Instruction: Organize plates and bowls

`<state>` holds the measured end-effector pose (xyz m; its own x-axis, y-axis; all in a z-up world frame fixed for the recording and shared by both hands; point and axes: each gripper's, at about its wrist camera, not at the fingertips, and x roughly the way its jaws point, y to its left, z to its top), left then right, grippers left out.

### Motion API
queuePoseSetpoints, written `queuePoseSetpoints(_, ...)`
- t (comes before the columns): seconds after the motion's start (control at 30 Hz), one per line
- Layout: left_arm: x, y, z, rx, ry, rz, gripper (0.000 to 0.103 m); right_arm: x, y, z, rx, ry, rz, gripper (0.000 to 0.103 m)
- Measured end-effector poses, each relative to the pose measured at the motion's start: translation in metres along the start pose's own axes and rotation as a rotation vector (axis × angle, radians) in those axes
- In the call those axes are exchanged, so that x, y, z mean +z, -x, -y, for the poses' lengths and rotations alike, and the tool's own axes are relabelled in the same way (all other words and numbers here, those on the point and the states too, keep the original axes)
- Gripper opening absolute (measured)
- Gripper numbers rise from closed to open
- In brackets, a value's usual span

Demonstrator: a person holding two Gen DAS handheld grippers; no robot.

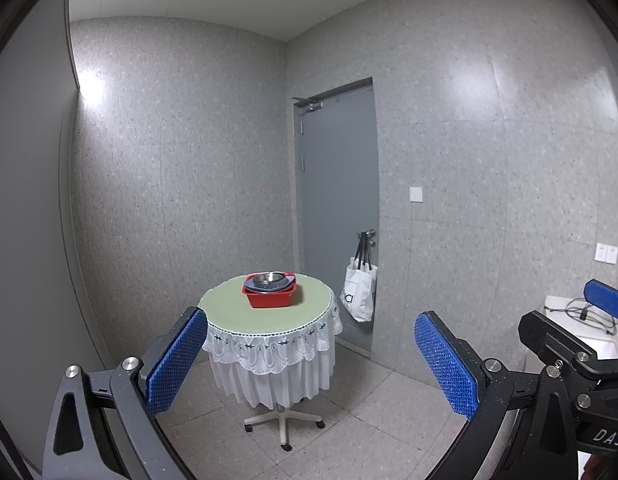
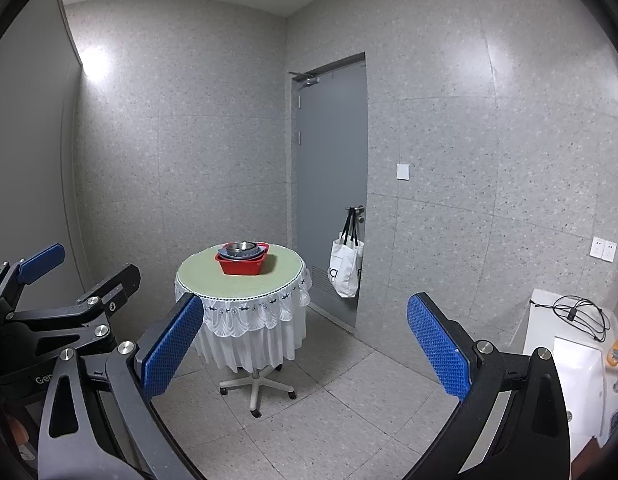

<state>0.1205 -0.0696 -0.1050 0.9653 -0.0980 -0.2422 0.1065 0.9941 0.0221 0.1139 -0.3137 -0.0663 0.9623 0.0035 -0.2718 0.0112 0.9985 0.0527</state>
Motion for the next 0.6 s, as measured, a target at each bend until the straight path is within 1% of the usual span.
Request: queuePoseSetpoints(0.6,-0.013,-0.025,-0.004,-0.005,0.018,0.018,0.102,0.002,-0.008,-0.002,0.001,0.008,0.006,0.103)
